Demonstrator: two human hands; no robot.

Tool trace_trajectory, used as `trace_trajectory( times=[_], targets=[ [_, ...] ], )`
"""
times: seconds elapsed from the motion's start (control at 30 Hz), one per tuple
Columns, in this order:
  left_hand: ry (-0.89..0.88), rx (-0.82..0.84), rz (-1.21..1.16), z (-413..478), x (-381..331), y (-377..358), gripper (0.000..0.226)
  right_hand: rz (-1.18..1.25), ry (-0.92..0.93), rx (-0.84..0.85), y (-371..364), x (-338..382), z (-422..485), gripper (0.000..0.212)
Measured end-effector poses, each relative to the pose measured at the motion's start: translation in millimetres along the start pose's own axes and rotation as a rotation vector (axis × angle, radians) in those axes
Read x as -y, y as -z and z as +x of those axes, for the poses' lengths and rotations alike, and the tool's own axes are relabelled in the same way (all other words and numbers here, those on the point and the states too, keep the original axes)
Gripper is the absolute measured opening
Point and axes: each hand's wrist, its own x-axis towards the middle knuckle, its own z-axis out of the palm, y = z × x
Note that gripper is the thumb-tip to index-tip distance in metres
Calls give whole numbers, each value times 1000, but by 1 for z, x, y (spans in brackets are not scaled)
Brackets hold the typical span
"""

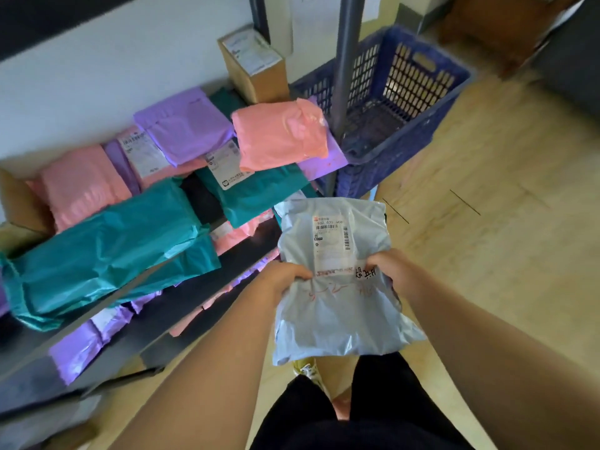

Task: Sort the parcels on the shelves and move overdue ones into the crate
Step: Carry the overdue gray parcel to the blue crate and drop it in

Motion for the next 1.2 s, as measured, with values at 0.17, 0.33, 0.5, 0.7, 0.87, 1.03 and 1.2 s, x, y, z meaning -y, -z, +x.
trace_trajectory(
  times=[0.17,0.33,0.5,0.7,0.87,1.03,1.2],
  targets=[
    [-29,127,53,-15,-32,-59,46,170,15,-38,65,-32,6,2],
    [-94,135,7,-16,-77,-119,51,318,40,-68,132,-33,28,14],
    [-172,108,-122,-6,-128,-191,42,318,124,-51,220,-15,53,24],
    [-251,58,-237,11,-176,-248,47,356,212,-20,295,9,75,22],
    [-259,33,-364,38,-222,-268,49,469,241,24,331,31,95,35],
    [-216,38,-387,77,-271,-275,43,451,326,14,354,81,127,32],
    [-172,26,-313,121,-322,-266,53,306,348,-112,373,149,161,27]
  ],
)
